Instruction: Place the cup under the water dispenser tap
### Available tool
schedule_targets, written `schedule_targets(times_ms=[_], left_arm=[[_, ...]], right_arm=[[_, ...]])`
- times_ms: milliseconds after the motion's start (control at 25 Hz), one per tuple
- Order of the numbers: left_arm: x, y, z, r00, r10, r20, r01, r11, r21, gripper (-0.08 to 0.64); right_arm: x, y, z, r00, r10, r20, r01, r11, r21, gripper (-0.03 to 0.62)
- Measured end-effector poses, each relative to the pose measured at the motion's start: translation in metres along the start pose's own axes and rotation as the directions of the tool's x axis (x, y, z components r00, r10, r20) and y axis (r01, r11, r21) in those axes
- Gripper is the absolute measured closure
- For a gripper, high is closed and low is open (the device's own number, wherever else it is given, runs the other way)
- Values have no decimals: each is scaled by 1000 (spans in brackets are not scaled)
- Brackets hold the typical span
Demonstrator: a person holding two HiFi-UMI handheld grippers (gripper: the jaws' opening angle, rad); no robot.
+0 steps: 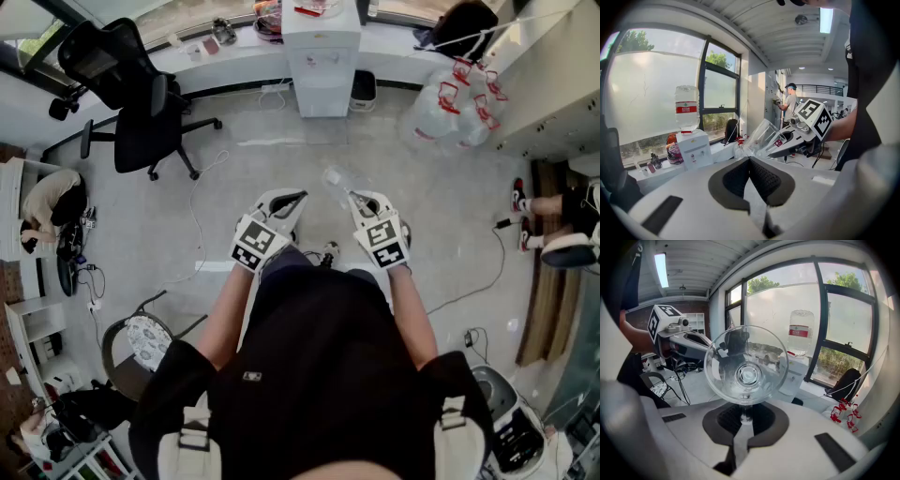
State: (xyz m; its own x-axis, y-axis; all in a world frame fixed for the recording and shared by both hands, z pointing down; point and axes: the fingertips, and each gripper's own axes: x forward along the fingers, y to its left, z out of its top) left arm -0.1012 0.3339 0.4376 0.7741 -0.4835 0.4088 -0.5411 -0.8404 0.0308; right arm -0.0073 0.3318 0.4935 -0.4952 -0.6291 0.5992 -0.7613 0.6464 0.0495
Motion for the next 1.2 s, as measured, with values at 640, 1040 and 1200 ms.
schedule_targets(times_ms=[640, 1040, 1200], left_arm=[[3, 6, -1, 1000, 7, -17, -7, 1000, 25, 561], [13, 12, 4, 1000, 1, -10, -1, 1000, 24, 561], [14, 15, 3, 1000, -2, -11, 2, 1000, 20, 560]], right_arm=[[7, -4, 2, 1000, 6, 5, -6, 1000, 10, 597], [9, -12, 3, 1000, 9, 5, -9, 1000, 20, 597], [10, -14, 7, 1000, 3, 9, -3, 1000, 23, 597]])
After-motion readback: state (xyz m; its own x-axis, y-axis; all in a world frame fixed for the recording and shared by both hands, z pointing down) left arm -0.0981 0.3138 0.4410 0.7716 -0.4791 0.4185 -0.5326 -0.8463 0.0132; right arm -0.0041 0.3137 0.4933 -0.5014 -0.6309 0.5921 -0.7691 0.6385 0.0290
